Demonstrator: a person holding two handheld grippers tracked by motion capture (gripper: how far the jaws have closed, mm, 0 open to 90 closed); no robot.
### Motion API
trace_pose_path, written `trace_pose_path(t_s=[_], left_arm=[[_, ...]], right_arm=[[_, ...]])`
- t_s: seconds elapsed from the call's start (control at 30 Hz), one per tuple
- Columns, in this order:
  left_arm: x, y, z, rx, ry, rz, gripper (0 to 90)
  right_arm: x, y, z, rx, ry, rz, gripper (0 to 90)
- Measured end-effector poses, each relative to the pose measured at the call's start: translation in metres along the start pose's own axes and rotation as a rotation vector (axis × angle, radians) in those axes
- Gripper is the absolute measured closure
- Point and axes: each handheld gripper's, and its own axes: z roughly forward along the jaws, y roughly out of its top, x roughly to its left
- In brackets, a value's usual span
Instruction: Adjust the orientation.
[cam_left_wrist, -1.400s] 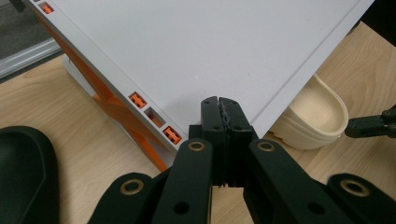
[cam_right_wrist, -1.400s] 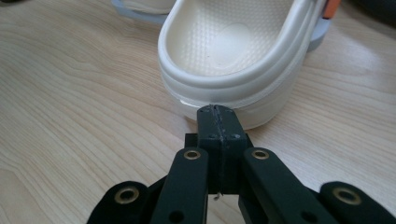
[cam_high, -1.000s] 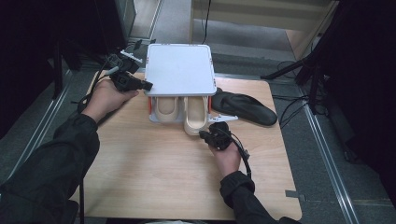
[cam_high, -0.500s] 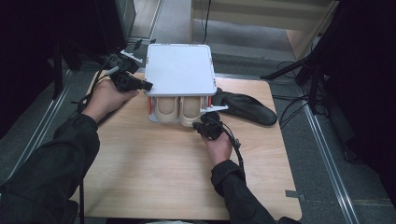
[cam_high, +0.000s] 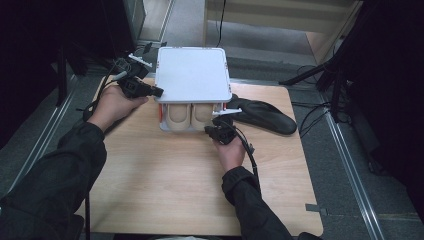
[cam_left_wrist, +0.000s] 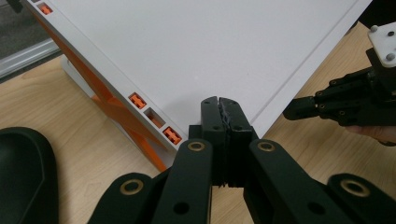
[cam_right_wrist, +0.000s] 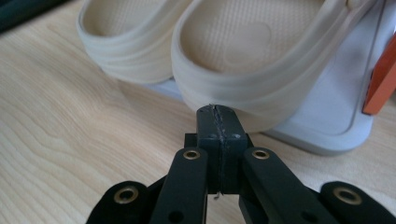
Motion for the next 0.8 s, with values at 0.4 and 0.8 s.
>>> trace_pose_path(t_s=[0.4, 0.8], left_arm=[[-0.007, 0.002, -0.003, 0.015, 0.008, -0.013, 83.6], [-0.016, -0.01, -0.028, -0.03, 0.002, -0.006, 48.2]], right_arm=[[-0.002, -0.016, -0.037, -0.053, 0.081, 0.027, 85.7], [-0.005, -0.033, -0.062, -0.075, 0.173, 0.018, 51.9]])
